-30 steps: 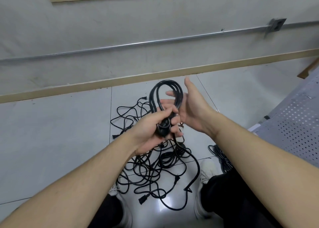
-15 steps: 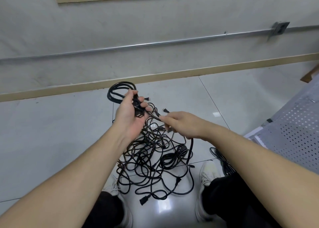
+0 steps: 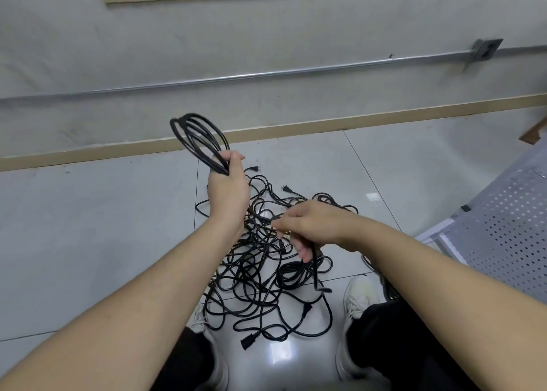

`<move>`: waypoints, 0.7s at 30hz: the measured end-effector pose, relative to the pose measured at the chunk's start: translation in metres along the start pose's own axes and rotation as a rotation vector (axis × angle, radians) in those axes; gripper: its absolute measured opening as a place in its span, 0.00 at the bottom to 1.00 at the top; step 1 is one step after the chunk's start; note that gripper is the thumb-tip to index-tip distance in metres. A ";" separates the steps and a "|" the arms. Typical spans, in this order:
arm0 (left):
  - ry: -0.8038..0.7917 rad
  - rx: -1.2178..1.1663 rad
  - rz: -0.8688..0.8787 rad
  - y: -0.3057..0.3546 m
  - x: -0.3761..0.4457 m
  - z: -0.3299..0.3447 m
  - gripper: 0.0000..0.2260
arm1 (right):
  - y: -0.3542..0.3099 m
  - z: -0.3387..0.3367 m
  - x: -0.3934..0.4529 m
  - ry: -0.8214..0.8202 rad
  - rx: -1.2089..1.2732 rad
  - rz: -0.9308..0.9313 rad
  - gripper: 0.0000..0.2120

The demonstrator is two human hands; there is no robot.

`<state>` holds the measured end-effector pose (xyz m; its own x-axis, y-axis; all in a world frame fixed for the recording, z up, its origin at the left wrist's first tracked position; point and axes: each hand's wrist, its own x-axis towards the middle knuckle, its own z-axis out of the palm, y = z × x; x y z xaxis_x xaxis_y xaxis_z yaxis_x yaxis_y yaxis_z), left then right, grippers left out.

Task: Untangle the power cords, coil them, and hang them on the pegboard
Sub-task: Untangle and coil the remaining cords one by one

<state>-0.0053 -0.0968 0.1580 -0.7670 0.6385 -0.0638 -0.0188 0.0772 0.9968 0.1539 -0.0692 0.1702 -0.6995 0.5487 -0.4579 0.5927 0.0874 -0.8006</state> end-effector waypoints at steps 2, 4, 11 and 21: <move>-0.006 0.161 0.063 -0.001 0.003 -0.004 0.08 | 0.001 -0.004 -0.001 0.007 0.065 0.049 0.17; -0.073 0.314 0.054 -0.006 0.008 -0.008 0.09 | 0.000 -0.007 0.000 0.109 0.119 -0.004 0.18; -0.487 0.606 -0.038 -0.002 -0.014 0.000 0.34 | -0.009 -0.013 -0.003 0.341 0.261 -0.319 0.12; -0.969 0.132 -0.299 0.000 -0.026 -0.001 0.39 | -0.002 -0.029 0.008 0.709 0.098 -0.393 0.14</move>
<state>0.0139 -0.1144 0.1602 0.1069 0.9194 -0.3786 -0.0088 0.3817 0.9243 0.1588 -0.0415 0.1792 -0.4107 0.8918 0.1899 0.2963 0.3275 -0.8972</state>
